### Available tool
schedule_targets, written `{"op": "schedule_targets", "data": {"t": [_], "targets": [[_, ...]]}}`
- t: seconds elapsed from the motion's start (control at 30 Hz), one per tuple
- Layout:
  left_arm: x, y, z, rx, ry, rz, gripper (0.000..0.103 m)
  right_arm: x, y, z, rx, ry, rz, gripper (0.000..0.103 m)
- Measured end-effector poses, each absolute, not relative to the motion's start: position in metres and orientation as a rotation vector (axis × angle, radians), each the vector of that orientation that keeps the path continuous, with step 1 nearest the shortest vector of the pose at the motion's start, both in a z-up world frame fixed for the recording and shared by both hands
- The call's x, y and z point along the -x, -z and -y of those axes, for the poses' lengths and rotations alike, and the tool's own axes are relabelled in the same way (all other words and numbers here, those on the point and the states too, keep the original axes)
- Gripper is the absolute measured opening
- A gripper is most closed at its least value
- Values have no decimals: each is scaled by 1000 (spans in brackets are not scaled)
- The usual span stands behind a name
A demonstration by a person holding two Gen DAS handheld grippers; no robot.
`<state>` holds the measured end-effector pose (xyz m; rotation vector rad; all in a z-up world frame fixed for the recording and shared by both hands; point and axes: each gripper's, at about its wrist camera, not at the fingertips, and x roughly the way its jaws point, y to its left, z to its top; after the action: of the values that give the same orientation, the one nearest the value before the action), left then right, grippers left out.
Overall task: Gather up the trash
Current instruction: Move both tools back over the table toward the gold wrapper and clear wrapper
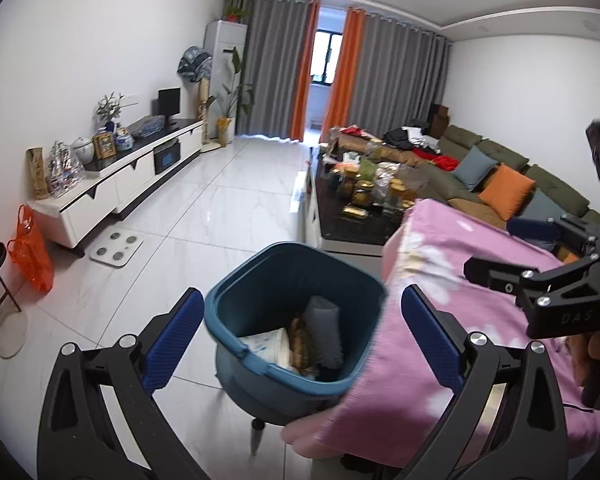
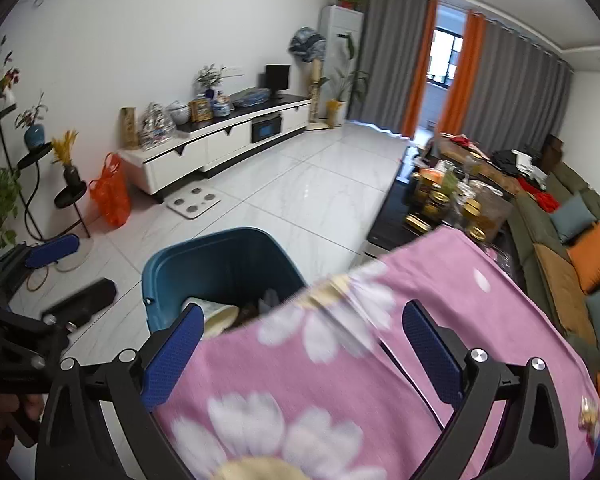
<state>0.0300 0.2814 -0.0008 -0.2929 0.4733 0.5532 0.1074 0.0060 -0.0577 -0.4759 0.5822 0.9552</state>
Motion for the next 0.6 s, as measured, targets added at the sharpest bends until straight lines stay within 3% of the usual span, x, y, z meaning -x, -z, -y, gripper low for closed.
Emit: {"op": "schedule_targets", "data": {"t": [0.6], "targets": [[4, -47, -172, 245, -386, -416, 97, -81, 57, 136, 309, -801, -524, 96]]}}
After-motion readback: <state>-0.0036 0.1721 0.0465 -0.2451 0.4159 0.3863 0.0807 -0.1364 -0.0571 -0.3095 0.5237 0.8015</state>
